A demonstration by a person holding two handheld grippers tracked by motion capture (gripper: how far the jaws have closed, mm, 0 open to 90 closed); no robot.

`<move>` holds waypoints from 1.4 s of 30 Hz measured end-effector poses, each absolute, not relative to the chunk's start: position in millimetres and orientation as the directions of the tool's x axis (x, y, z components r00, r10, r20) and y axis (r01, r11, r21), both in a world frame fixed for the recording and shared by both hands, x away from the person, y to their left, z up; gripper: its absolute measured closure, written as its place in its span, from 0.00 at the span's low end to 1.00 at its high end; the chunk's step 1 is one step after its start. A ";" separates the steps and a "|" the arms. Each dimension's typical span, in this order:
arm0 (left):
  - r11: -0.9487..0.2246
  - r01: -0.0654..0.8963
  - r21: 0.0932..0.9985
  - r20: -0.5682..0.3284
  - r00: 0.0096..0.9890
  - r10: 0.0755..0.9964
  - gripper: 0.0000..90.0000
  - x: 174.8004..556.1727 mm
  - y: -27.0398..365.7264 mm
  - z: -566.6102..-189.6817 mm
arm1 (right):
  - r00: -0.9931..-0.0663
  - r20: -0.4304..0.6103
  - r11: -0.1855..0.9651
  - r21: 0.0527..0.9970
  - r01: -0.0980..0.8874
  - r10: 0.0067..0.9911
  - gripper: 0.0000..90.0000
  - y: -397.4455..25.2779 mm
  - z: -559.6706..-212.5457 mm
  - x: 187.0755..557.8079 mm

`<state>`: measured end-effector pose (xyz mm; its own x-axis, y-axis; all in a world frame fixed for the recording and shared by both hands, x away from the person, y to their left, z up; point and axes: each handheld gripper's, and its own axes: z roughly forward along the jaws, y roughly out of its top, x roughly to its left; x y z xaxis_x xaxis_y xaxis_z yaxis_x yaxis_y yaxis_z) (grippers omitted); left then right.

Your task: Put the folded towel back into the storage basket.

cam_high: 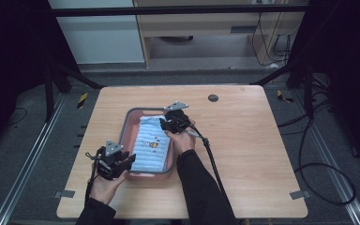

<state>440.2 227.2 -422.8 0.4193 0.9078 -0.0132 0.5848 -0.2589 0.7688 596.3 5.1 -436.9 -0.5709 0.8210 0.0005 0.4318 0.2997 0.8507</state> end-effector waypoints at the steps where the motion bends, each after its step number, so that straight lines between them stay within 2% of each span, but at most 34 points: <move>1: -0.252 0.574 0.779 -0.012 0.416 0.909 0.73 439.0 228.5 -420.2 | -0.569 -0.001 0.296 0.854 0.427 0.822 0.57 3.9 -435.3 595.6; 4: -0.235 0.541 0.808 -0.013 0.414 0.910 0.66 436.0 233.5 -412.0 | -0.563 0.005 0.265 0.878 0.398 0.827 0.46 -4.0 -423.3 588.9; 7: -0.232 0.516 0.825 -0.008 0.419 0.908 0.61 434.4 237.0 -407.4 | -0.563 0.011 0.255 0.884 0.392 0.827 0.42 -8.6 -417.5 585.0; 10: -0.230 0.481 0.846 -0.009 0.443 0.896 0.50 433.1 242.1 -402.5 | -0.571 0.028 0.236 0.893 0.384 0.821 0.33 -24.8 -404.4 574.6; 13: -0.229 0.462 0.857 -0.003 0.449 0.893 0.46 432.7 245.0 -401.5 | -0.569 0.041 0.225 0.894 0.389 0.821 0.31 -32.9 -399.9 569.8; 14: -0.229 0.461 0.857 -0.006 0.455 0.890 0.41 432.9 246.2 -401.5 | -0.568 0.064 0.207 0.892 0.401 0.821 0.28 -45.0 -395.2 563.0; 19: -0.246 0.448 0.860 0.010 0.467 0.884 0.35 435.6 253.3 -403.3 | -0.562 0.079 0.191 0.894 0.406 0.823 0.24 -75.2 -393.4 545.6; 21: -0.247 0.450 0.858 0.012 0.464 0.886 0.34 436.5 254.9 -403.8 | -0.558 0.076 0.192 0.893 0.407 0.826 0.24 -79.9 -394.3 543.2; 29: -0.258 0.475 0.841 0.022 0.446 0.895 0.28 443.8 267.2 -410.0 | -0.506 0.095 0.166 0.879 0.447 0.857 0.20 -145.4 -412.9 514.3; 42: -0.205 0.493 0.846 0.010 0.371 0.929 0.27 449.3 299.8 -415.8 | -0.415 0.096 0.137 0.857 0.496 0.905 0.19 -223.1 -446.8 486.9</move>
